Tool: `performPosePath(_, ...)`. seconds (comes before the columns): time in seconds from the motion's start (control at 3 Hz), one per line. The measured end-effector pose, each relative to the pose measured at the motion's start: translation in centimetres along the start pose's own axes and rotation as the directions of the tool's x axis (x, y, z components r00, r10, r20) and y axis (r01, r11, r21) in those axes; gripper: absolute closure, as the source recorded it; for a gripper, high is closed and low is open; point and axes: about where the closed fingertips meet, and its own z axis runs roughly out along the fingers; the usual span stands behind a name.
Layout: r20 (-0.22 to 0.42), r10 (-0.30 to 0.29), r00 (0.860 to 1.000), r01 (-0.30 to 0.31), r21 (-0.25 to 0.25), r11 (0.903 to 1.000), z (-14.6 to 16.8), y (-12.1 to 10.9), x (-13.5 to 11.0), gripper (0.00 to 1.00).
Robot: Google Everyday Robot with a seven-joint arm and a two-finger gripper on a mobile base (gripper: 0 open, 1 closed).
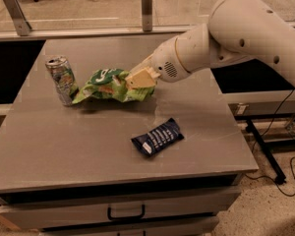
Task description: Move green rice chip bag near redbull can
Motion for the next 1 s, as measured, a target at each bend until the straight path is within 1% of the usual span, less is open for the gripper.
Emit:
performPosePath(0.33, 0.0, 0.034, 0.999, -0.034, -0.013, 0.9994, 0.2, 0.8, 0.3, 0.35)
performPosePath(0.67, -0.007, 0.059, 0.998, -0.059, 0.018, 0.9981, -0.7, 0.7, 0.7, 0.12)
performPosePath(1.0, -0.016, 0.077, 0.997, -0.076, 0.059, 0.9953, -2.0, 0.6, 0.9, 0.0)
